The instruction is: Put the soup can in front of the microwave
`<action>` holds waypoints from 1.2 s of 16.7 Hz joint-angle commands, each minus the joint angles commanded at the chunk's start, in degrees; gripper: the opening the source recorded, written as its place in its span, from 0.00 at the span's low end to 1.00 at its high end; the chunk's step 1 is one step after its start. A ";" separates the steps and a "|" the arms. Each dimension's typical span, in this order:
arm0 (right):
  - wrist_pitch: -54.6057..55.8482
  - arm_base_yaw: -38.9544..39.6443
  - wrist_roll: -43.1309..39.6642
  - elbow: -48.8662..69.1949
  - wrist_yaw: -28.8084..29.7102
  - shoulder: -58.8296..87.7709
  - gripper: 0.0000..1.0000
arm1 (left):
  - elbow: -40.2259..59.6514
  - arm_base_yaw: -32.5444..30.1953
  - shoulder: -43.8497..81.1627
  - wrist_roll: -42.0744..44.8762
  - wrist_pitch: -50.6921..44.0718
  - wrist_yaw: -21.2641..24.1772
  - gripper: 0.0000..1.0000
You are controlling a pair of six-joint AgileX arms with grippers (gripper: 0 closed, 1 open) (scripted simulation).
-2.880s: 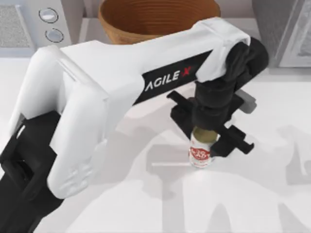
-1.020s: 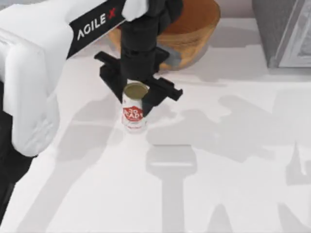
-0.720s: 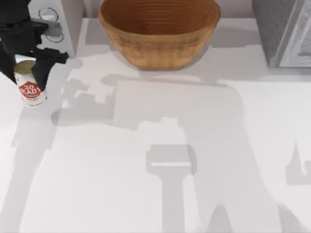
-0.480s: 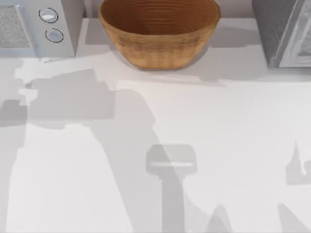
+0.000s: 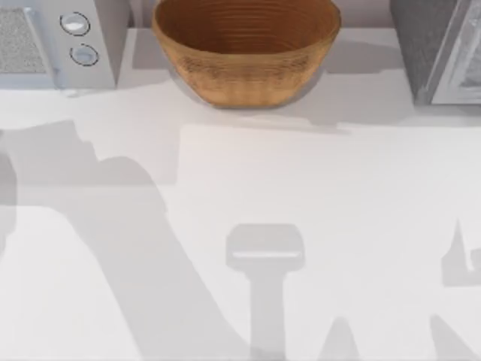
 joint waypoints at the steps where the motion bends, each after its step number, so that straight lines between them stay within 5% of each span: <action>1: 0.00 0.00 0.00 0.00 0.00 0.00 1.00 | 0.10 -0.12 0.25 0.07 -0.12 -0.17 0.00; 10: 0.00 0.00 0.00 0.00 0.00 0.00 1.00 | -1.90 0.02 -0.05 0.02 1.85 0.00 0.00; 20: 0.00 0.00 0.00 0.00 0.00 0.00 1.00 | -1.90 0.02 -0.05 0.02 1.85 0.00 0.75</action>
